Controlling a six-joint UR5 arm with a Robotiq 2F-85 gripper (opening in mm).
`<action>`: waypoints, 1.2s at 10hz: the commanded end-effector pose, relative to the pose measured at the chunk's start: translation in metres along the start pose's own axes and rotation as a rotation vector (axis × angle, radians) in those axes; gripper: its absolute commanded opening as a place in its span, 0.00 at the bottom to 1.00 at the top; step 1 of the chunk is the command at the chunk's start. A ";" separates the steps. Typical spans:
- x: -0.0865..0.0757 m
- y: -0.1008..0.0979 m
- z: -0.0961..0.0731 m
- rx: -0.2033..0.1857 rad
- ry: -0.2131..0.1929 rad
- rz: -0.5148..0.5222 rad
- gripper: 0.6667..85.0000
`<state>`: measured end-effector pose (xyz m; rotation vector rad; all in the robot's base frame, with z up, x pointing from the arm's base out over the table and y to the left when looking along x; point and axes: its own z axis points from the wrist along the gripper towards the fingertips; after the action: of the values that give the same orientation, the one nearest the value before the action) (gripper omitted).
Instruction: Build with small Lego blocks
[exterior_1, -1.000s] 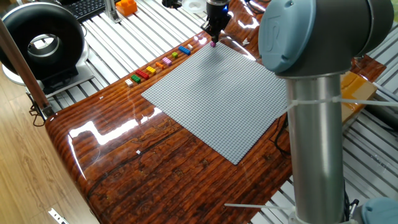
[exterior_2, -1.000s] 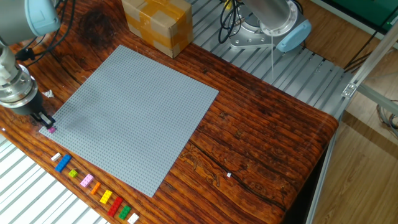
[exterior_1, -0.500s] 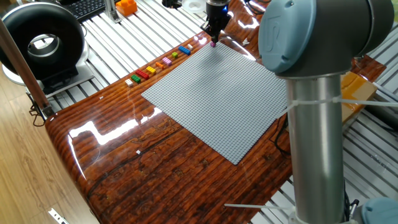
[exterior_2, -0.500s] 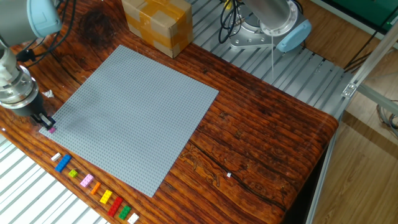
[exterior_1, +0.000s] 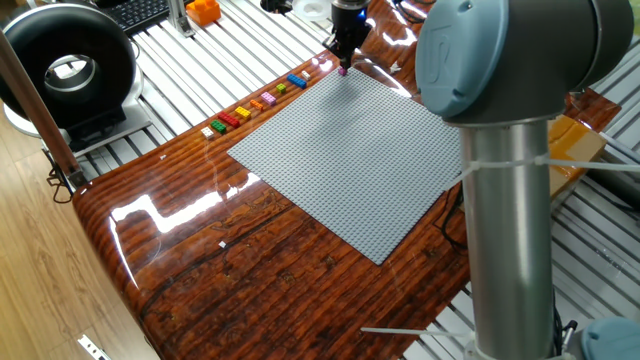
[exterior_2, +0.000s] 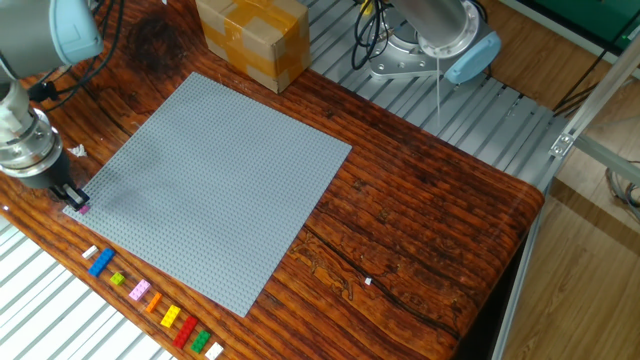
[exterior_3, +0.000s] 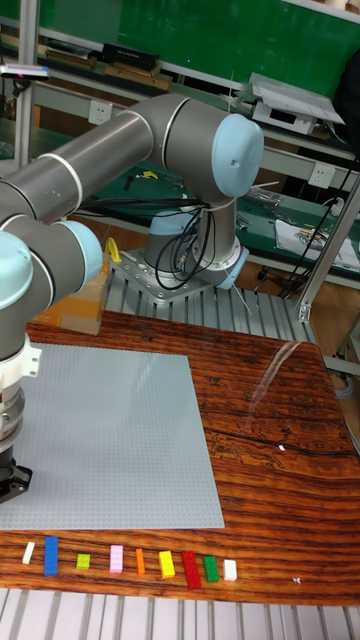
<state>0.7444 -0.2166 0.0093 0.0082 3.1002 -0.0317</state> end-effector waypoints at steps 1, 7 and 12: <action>-0.001 0.004 -0.002 -0.019 -0.004 0.017 0.00; 0.007 0.029 -0.004 -0.129 0.009 -0.013 0.00; 0.008 0.001 -0.007 -0.059 0.025 -0.062 0.00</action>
<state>0.7362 -0.2070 0.0128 -0.0655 3.1215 0.0765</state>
